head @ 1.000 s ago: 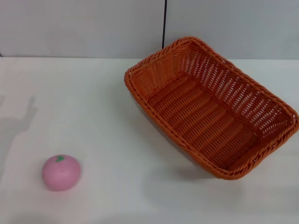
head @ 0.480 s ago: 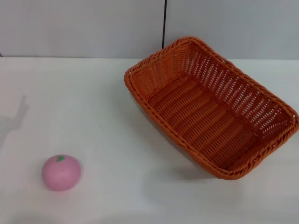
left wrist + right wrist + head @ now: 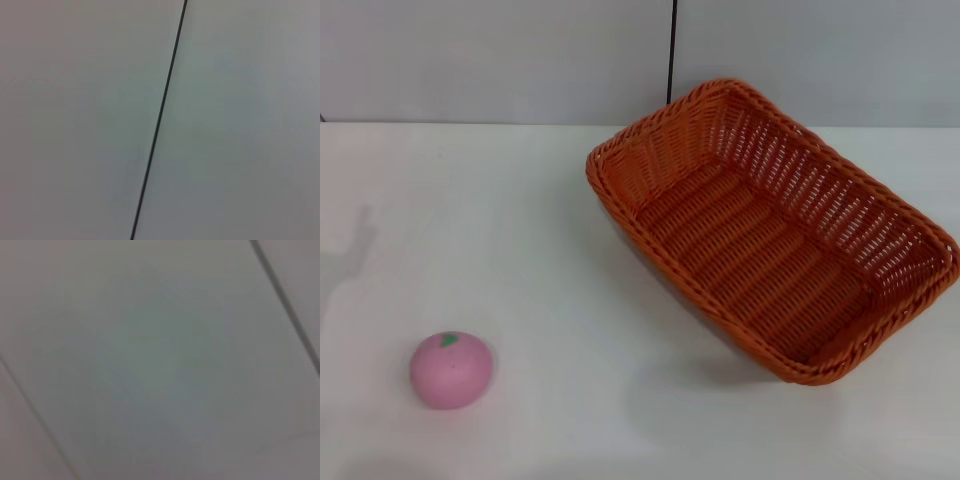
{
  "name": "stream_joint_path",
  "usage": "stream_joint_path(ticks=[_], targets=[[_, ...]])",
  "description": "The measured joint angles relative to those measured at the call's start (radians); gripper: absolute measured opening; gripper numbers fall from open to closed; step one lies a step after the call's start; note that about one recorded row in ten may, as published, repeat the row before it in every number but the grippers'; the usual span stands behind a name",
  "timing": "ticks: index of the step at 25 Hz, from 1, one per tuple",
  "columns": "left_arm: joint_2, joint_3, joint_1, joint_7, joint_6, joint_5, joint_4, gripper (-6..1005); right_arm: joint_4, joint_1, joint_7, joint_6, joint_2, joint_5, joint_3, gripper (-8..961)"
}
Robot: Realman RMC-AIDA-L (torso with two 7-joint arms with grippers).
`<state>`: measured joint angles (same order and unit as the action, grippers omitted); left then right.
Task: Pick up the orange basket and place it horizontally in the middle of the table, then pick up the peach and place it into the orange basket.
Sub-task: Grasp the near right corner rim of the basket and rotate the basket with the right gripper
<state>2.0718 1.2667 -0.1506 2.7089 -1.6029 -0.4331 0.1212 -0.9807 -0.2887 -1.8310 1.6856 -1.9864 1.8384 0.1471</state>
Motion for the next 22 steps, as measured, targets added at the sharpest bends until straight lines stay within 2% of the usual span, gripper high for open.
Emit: stream_joint_path(ticks=[2,3,4,5,7,8,9,10,13,15,17,22], targets=[[0.001,-0.004,0.001,-0.012,0.002,0.004,-0.002,830,-0.084,-0.078,-0.129,0.064,0.04,0.179,0.0,785],[0.001,-0.004,0.001,-0.012,0.002,0.004,-0.002,830,-0.084,-0.078,-0.129,0.064,0.04,0.179,0.0,785],[0.002,-0.008,0.002,-0.025,0.004,0.006,-0.005,830,-0.12,-0.139,-0.201,0.112,0.066,0.308,0.007,785],[0.002,-0.018,0.006,-0.055,0.007,0.007,-0.008,830,-0.12,-0.139,-0.201,0.112,0.066,0.308,0.007,785],[0.002,-0.027,0.009,-0.071,0.009,0.008,-0.009,830,-0.117,-0.232,-0.28,0.154,0.099,0.49,0.041,784],[0.002,-0.027,0.009,-0.071,0.009,0.008,-0.009,830,-0.117,-0.232,-0.28,0.154,0.099,0.49,0.041,784],[0.002,-0.03,0.01,-0.076,0.01,0.008,-0.009,830,-0.094,-0.281,-0.312,0.163,0.111,0.566,0.079,784],[0.002,-0.032,0.011,-0.076,0.01,0.008,-0.012,830,-0.094,-0.281,-0.312,0.163,0.111,0.566,0.079,784],[0.002,-0.032,0.011,-0.076,0.011,0.008,-0.013,830,-0.025,-0.336,-0.368,0.118,0.118,0.593,0.185,784],[0.002,-0.032,0.011,-0.077,0.012,0.008,-0.014,830,-0.008,-0.344,-0.377,0.099,0.118,0.593,0.211,784],[0.001,-0.032,0.012,-0.077,0.02,0.008,-0.015,830,0.06,-0.369,-0.388,0.02,0.11,0.593,0.288,784],[0.002,-0.032,0.01,-0.075,0.033,0.008,-0.016,830,0.183,-0.411,-0.389,-0.098,0.097,0.592,0.374,783]])
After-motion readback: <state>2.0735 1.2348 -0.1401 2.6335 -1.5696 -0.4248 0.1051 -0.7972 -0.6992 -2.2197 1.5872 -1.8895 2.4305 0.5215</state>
